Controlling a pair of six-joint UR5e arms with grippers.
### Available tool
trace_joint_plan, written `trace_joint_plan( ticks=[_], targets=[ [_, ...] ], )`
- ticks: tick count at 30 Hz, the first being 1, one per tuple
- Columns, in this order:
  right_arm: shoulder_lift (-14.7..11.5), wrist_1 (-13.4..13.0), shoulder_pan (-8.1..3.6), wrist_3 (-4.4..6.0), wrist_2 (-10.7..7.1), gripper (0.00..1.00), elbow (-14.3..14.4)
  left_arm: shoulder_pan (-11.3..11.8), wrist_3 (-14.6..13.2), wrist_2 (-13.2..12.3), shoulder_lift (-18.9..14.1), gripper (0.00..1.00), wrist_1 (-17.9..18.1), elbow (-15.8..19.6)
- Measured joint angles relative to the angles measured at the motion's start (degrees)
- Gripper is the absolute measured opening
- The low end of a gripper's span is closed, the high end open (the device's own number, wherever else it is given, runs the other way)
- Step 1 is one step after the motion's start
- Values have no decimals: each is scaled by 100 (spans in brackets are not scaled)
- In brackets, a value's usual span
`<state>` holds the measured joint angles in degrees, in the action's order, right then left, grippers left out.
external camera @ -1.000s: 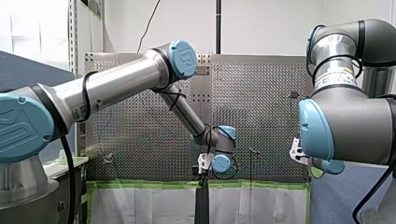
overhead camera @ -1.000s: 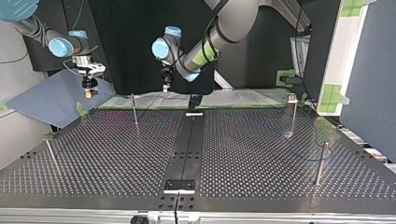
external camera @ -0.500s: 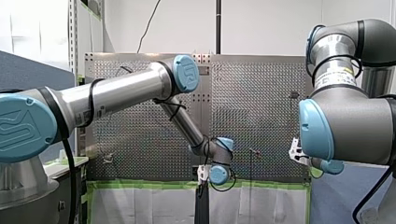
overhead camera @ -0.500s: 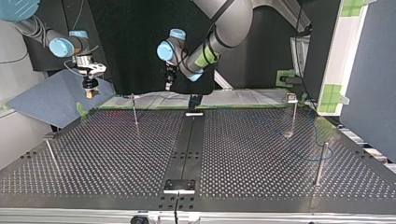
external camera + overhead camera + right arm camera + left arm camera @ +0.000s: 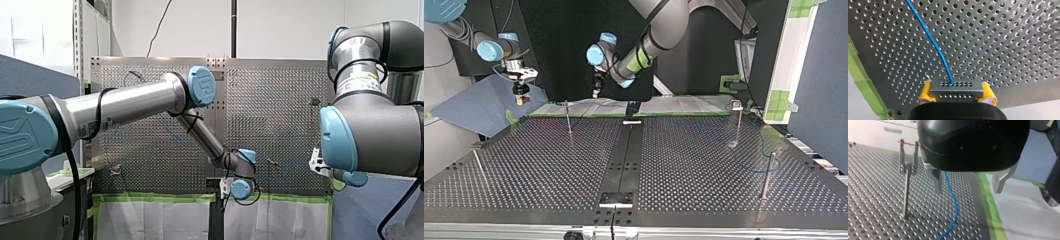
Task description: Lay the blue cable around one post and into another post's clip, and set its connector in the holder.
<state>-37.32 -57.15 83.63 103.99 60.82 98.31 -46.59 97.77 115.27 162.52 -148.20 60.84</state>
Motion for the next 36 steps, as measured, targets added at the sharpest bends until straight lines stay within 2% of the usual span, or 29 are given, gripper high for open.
trace_joint_plan(
  ticks=[13,22,31,36],
  targets=[
    [0,-8,33,-4,-6,0,-1,98,17,-31,8,100,-36,-157],
    [0,1,65,-9,1,0,0,201,176,-161,45,100,-69,-197],
    [0,9,88,-9,21,0,0,239,286,-263,394,100,-459,-586],
    [0,3,98,-9,26,0,0,288,354,-307,478,100,-608,-630]
  ],
)
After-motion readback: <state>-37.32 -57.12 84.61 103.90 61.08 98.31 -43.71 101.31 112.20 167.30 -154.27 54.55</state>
